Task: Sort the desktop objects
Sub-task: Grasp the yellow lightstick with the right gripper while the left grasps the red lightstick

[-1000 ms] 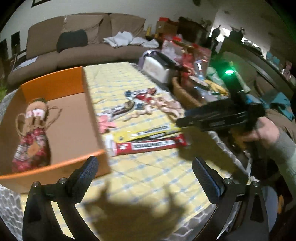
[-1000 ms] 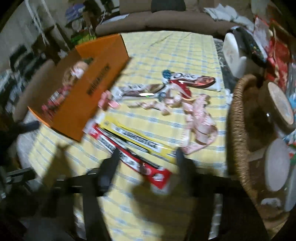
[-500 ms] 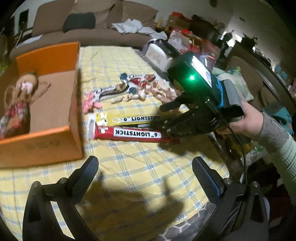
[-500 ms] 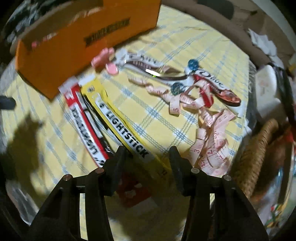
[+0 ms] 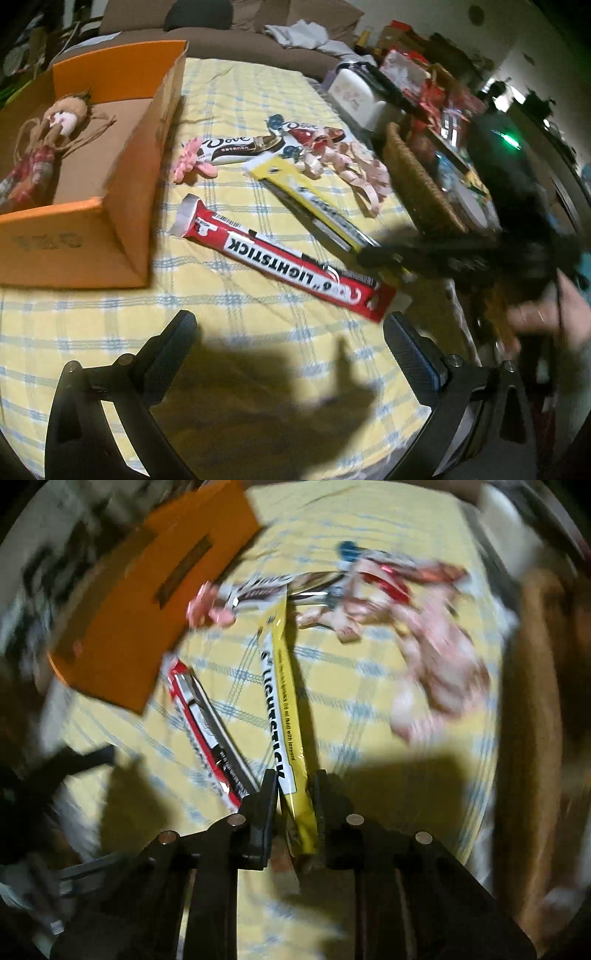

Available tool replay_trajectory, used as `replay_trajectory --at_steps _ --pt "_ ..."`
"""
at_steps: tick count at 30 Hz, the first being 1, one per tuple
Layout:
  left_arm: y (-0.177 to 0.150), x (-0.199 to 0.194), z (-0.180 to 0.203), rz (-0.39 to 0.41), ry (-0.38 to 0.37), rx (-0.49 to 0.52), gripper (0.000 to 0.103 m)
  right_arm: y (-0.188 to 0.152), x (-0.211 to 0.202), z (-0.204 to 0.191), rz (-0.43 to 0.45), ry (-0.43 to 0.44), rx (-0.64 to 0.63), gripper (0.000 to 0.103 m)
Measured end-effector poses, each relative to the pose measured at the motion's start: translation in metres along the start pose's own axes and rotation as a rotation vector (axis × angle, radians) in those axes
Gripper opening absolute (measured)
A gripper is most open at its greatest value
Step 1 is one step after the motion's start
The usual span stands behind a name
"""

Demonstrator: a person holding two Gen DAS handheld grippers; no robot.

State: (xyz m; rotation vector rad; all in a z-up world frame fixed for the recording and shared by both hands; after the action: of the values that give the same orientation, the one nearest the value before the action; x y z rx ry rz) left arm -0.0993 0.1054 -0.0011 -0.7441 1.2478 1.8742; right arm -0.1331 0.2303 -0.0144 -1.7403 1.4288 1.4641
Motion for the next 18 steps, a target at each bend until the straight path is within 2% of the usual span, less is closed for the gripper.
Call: replay_trajectory --at_steps 3,6,8,12,14,17,18 --pt "0.004 0.017 0.005 -0.034 0.031 -0.062 0.102 -0.016 -0.006 0.011 0.016 0.011 0.051 0.018" --pt "0.009 0.033 0.005 -0.058 0.086 -0.135 0.102 -0.029 -0.011 0.018 0.015 -0.014 0.053 0.018" --pt "0.013 0.04 0.006 -0.061 0.126 -0.145 0.102 -0.033 -0.014 0.021 0.021 -0.046 0.039 0.018" --pt "0.022 0.053 -0.002 -0.069 0.204 -0.21 0.093 -0.026 -0.019 0.023 0.024 -0.121 0.003 0.018" --pt "0.024 0.059 -0.007 -0.077 0.231 -0.256 0.093 -0.025 -0.019 0.022 0.03 -0.13 -0.004 0.018" --pt "0.029 0.065 -0.006 -0.079 0.275 -0.26 0.091 -0.024 -0.016 0.021 0.035 -0.142 -0.014 0.02" --pt "0.029 0.066 -0.006 -0.076 0.3 -0.257 0.087 -0.023 -0.016 0.02 0.039 -0.144 -0.018 0.02"
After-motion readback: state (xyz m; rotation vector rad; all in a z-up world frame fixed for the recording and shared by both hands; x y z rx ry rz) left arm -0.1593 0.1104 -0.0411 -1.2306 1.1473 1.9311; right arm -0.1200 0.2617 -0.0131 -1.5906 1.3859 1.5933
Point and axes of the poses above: each gripper's, at about its wrist camera, not at the fingertips, and x roughly the way its jaws point, z to its right, y to its top, the point moved 5 cm from there along x, roughly the way its jaws point, and after that the axes turned 1 degree about -x, right-handed, at the moved point
